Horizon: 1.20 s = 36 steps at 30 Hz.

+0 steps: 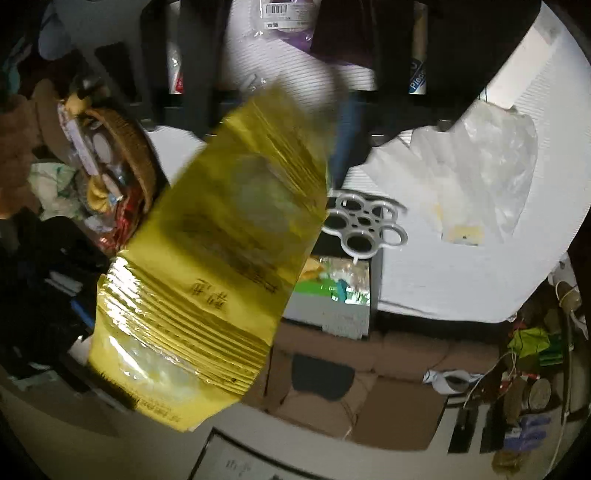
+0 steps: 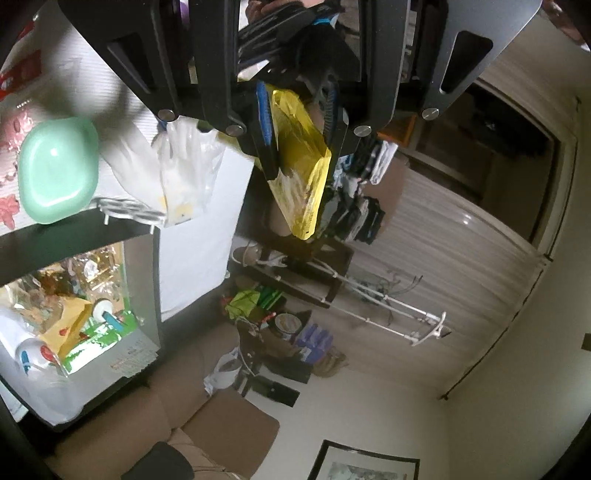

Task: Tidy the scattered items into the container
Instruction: 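Lift the yellow glove packet and carry it toward the black box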

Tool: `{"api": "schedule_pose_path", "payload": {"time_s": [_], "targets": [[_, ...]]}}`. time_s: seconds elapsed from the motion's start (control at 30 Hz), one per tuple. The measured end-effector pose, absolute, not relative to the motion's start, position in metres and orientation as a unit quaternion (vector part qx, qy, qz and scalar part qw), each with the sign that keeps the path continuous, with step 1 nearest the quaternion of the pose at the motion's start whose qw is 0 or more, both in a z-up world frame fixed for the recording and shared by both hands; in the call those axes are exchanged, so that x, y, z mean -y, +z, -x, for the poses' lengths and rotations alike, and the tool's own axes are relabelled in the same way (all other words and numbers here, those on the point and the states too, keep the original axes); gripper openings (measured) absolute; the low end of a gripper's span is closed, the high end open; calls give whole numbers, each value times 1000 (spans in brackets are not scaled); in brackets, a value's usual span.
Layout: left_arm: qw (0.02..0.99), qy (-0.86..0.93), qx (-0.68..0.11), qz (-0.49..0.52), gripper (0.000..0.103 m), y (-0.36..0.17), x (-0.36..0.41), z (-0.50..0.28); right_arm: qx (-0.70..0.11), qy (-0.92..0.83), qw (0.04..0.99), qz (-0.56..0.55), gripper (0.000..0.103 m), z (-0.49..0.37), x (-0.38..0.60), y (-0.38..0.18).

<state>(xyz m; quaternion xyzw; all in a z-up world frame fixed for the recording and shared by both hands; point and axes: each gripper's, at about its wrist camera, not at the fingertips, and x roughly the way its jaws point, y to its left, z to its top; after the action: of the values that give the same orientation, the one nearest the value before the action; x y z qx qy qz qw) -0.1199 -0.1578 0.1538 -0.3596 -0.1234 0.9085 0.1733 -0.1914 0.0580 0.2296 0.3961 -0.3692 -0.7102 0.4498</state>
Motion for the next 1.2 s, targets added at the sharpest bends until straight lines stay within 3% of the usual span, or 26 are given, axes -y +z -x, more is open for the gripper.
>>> {"api": "schedule_pose_path", "payload": {"time_s": [0.2,0.33,0.57,1.2], "targets": [[188,901,196,337,12,165,157,121,381,-713,439,-392,23,190,-72,224],[216,890,235,326,11,172,163,124,392,-714,431,-389,23,194,-87,217],[184,903,176,345,11,169,135,127,382,-728,412,-393,23,197,-114,205],[217,888,179,364,11,170,101,133,402,-720,393,-407,23,200,-154,179]]}}
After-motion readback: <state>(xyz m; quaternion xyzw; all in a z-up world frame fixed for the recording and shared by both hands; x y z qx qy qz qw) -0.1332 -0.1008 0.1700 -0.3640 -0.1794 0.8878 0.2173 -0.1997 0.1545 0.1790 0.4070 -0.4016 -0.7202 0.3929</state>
